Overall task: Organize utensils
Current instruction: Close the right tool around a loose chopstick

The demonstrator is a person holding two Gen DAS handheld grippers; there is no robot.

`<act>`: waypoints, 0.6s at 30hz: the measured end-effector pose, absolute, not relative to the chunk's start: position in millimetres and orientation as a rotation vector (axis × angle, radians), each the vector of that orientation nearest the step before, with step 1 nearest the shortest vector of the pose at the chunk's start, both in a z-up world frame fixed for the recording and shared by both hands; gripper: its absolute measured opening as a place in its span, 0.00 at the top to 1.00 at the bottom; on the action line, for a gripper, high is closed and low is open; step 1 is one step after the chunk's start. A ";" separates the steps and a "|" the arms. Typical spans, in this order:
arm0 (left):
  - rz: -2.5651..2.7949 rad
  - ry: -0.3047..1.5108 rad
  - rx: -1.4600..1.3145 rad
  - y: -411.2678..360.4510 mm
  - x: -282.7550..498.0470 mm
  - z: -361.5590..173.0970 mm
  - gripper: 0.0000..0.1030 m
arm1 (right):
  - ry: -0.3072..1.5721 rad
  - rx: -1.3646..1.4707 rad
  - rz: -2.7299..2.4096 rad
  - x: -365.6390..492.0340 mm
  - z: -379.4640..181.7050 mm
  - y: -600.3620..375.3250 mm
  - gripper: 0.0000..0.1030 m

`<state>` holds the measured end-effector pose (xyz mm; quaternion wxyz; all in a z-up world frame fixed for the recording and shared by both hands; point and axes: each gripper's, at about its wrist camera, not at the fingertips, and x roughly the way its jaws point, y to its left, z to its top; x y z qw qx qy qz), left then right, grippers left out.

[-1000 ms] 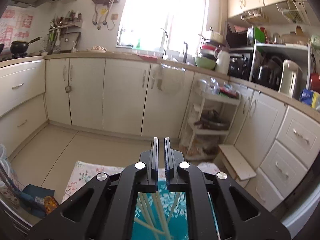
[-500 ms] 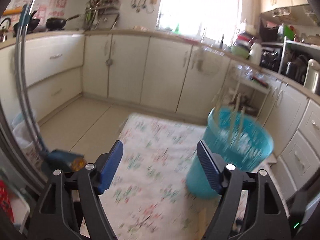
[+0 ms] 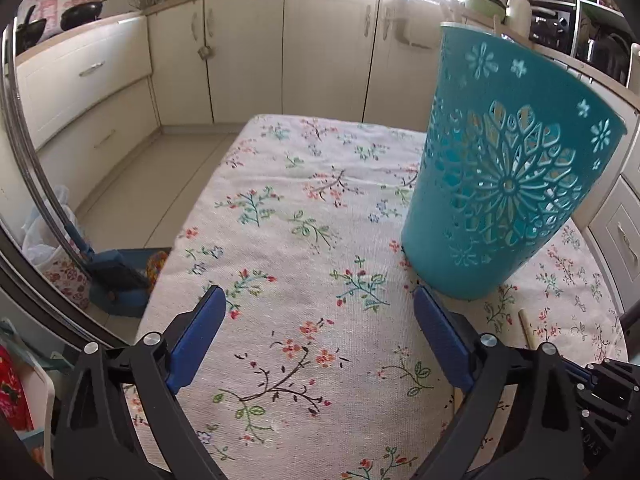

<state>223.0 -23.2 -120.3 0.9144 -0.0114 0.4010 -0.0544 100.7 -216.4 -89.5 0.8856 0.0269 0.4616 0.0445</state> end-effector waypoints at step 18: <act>-0.081 0.921 0.017 -31.2 233.0 -133.2 0.08 | 1.001 0.054 0.097 95.3 -87.4 -224.2 0.93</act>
